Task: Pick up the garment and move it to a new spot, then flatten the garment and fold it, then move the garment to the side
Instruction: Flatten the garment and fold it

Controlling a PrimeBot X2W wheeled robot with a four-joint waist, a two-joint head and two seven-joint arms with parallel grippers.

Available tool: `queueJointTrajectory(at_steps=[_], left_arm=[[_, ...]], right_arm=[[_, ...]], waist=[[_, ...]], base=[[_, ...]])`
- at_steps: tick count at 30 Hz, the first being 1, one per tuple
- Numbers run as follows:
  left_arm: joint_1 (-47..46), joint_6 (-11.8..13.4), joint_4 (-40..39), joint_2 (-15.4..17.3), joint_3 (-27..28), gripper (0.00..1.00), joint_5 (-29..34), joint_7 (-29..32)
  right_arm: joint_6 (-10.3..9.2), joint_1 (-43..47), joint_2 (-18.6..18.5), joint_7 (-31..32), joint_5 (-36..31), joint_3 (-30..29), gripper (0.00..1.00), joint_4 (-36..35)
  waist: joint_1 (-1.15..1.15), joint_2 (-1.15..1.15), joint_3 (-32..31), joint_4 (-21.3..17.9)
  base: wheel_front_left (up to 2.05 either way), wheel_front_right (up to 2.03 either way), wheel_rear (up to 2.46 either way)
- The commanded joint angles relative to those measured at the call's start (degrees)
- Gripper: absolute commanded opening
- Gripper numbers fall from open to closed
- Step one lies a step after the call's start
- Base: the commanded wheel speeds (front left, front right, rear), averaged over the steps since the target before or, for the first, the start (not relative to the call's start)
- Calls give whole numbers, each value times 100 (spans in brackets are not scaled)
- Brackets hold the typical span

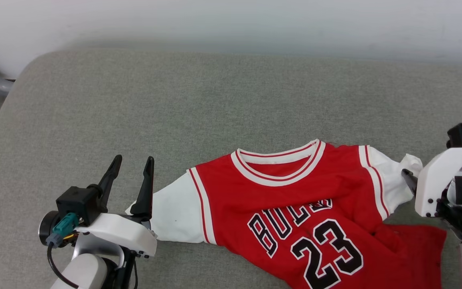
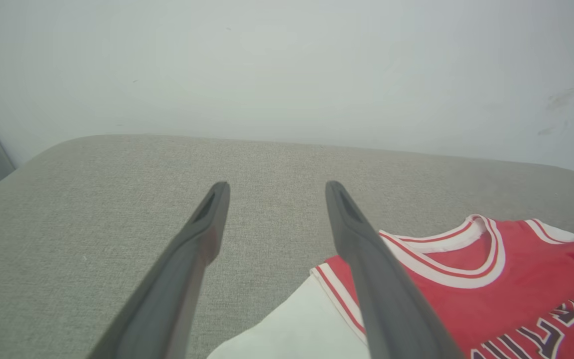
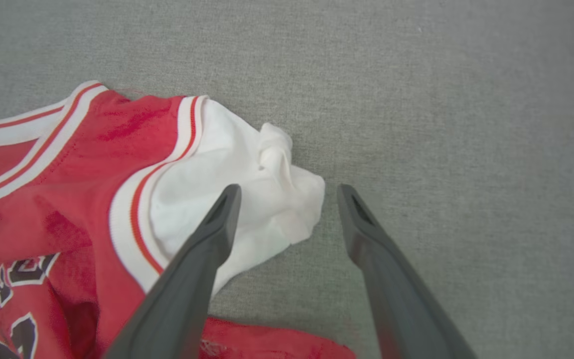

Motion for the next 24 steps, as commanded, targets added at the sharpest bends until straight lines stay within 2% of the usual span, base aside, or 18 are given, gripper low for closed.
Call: queueJointTrajectory(at_steps=[1,5,11,12,13,14,20,24], left_arm=[[-76,-14,-20,3,0,100,28,-21],[-191,-62,-22,-30,-9,100,10,-64],[-312,-178,96,-73,-24,100,-44,-104],[-319,-202,126,-76,-26,100,-53,-107],[-329,-234,162,-82,-33,100,-92,-94],[-329,-262,203,-92,-39,100,-136,-54],[-425,-565,544,14,-27,100,-554,424],[-608,-828,808,247,-29,100,-969,1234]], right_arm=[[-4,-188,-75,210,29,101,100,107],[-4,-483,-221,666,66,303,100,389],[-4,-530,-140,1254,79,352,100,1034],[-4,-489,-107,1363,88,340,67,1131],[-3,-460,-58,1425,130,340,20,1198],[-3,-443,-25,1476,170,318,0,1248],[-4,-407,-89,1154,235,246,0,1095],[-4,-361,-99,981,288,296,0,892]], waist=[[0,0,172,110],[0,0,406,192],[0,0,591,251],[0,0,595,258],[0,0,595,261],[0,0,590,259],[0,0,384,179],[0,0,220,66]], base=[[0,0,0],[0,0,0],[0,0,0],[0,0,0],[0,0,0],[0,0,0],[0,0,0],[0,0,0]])
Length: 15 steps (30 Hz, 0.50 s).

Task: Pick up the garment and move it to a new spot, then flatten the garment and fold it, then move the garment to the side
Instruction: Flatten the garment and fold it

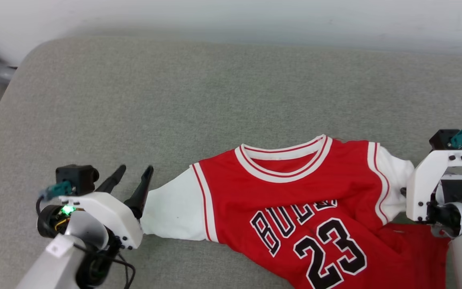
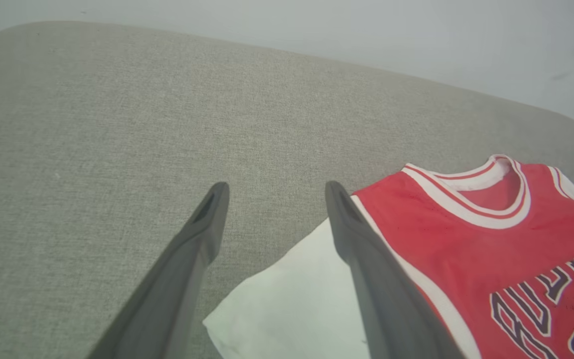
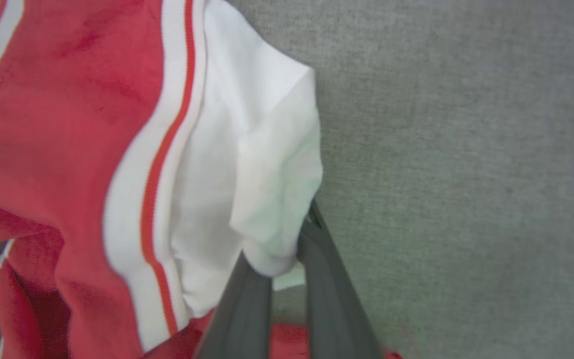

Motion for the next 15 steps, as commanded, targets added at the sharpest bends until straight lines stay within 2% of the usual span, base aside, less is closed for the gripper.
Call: queueJointTrajectory(at_steps=[1,8,12,15], left_arm=[[-116,-89,108,131,-43,100,-143,433],[-287,-234,574,593,-145,100,-843,2216],[-306,-279,787,732,-204,100,-1080,2824],[-296,-374,990,718,-359,100,-1190,3202]], right_arm=[[-4,149,29,-39,57,33,0,-57],[-4,364,122,-7,177,261,0,-402],[-4,452,170,15,222,311,0,-573],[-4,487,196,7,243,305,0,-648]], waist=[[-1,0,-121,-110],[-1,0,-182,-424],[-1,0,-83,-557],[-1,0,-10,-614]], base=[[0,0,0],[0,0,0],[0,0,0],[0,0,0]])
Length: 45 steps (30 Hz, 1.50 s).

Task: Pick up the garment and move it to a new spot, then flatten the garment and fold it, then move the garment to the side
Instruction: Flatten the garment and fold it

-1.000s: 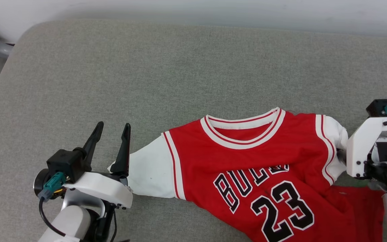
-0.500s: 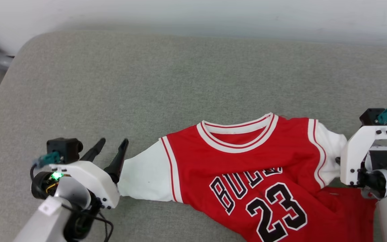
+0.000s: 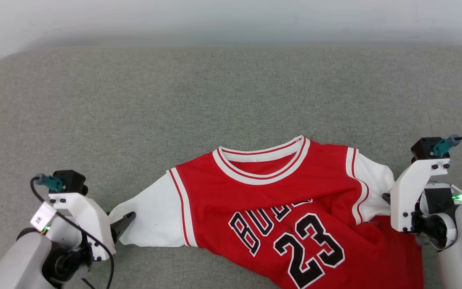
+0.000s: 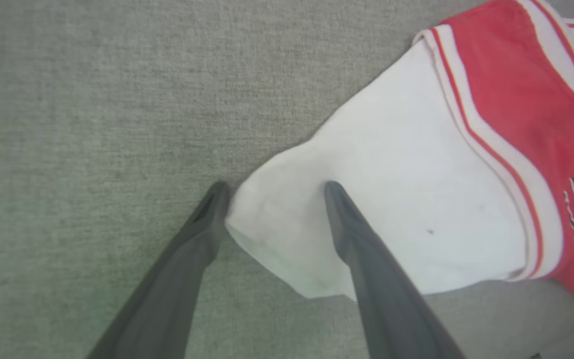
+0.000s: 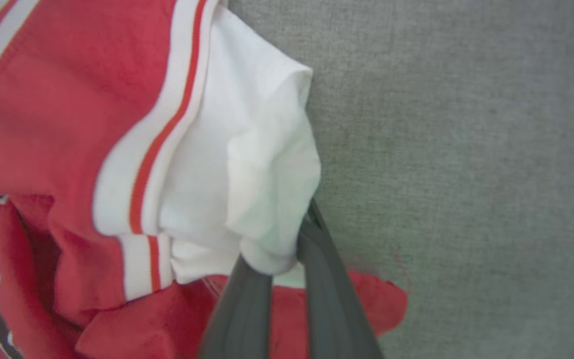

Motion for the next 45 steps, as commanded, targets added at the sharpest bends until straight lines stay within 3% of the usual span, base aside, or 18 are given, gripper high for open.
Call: queueJointTrajectory(at_steps=[1,2,3,11,25,34,37,38,45], left_arm=[[69,-122,341,-117,-317,51,-119,548],[80,-163,408,-153,-375,17,-145,621],[80,-202,461,-205,-399,0,-167,642],[-479,-325,546,-141,-316,0,328,-232],[-2060,50,546,-167,87,0,1074,-1532],[-3809,-92,1160,-225,327,0,1345,-2107],[-4437,-68,1452,-301,387,0,1473,-2434],[-5049,-62,1728,-285,490,0,1598,-2854],[-6152,-173,2227,-229,618,0,1782,-3566]], right_arm=[[-4,53,44,-23,16,-27,0,-45],[-3,43,52,-54,22,-31,0,-53],[-4,28,55,-107,19,-24,0,-67],[-4,-141,-38,-837,2,-8,0,-136],[-5,-1057,-98,-1860,-279,-134,0,191],[-5,-2760,-277,-2440,-622,-236,0,619],[-7,-3446,-305,-2717,-849,-273,0,766],[-7,-4134,-230,-3033,-1054,-297,0,913],[-7,-5496,-139,-3727,-1325,-362,0,1455]], waist=[[0,0,83,-76],[0,0,89,-85],[0,0,84,-95],[0,0,-148,-55],[0,0,-538,-16],[0,0,-39,-105],[0,0,181,-136],[0,0,377,-202],[0,0,795,-321]], base=[[0,0,0],[0,0,0],[0,0,0],[0,0,0],[0,0,0],[0,0,0],[0,0,0],[0,0,0],[0,0,0]])
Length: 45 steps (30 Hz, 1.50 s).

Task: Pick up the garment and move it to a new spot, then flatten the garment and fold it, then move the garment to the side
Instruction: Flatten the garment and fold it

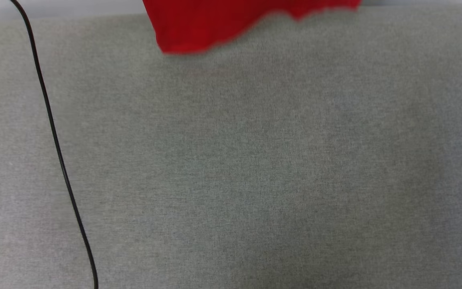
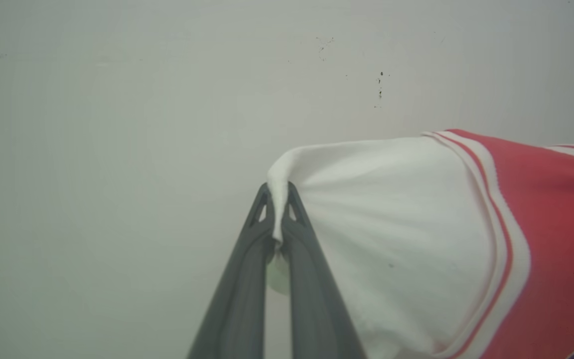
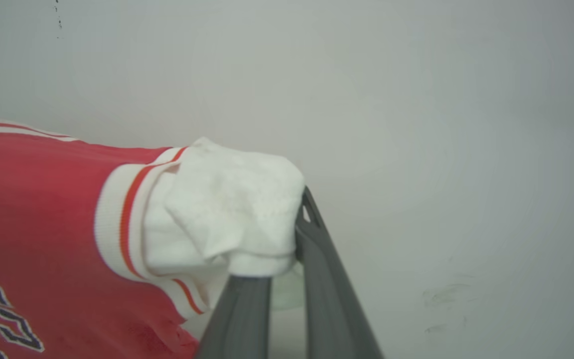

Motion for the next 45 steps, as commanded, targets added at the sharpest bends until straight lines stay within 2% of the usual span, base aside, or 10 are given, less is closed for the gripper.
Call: queueJointTrajectory(at_steps=[1,8,11,12,17,22,28,33,37,45], left_arm=[[-165,-20,97,63,51,0,7,-112],[-623,-256,418,91,-141,0,113,-254],[-551,-327,651,57,-189,0,54,-313],[-446,-392,890,-35,-221,0,-67,-335],[-170,-455,1269,-120,-363,0,-309,-305],[367,-474,1318,-244,-535,0,-654,-425],[1484,-471,1044,-217,-726,0,-1180,-720],[2641,-472,668,-286,-828,0,-1421,-918],[3530,-468,265,-315,-619,0,-1371,-964],[5578,-209,-854,-509,165,0,-939,-965]], right_arm=[[-10,-221,11,-99,-40,-26,0,132],[-9,-882,123,-376,-79,39,0,627],[-9,-910,199,-509,-61,53,0,891],[-9,-908,251,-617,22,110,0,1175],[-9,-653,329,-808,201,302,0,1639],[-9,-207,344,-1000,521,458,0,1941],[-8,809,403,-1207,991,683,0,1949],[-8,1963,297,-1370,1382,760,0,1703],[-8,2888,161,-1378,1697,741,0,1367],[-9,4733,81,-1205,2119,510,0,509]], waist=[[-1,0,203,-53],[-1,0,843,-35],[-1,0,1058,-29],[-1,0,1268,0],[-1,0,1390,47],[-1,0,1300,99],[-1,0,875,134],[-1,0,408,215],[-1,0,70,252],[-1,0,-757,298]], base=[[0,0,0],[0,0,0],[0,0,0],[0,0,0],[0,0,0],[0,0,0],[0,0,0],[0,0,0],[0,0,0],[0,0,0]])
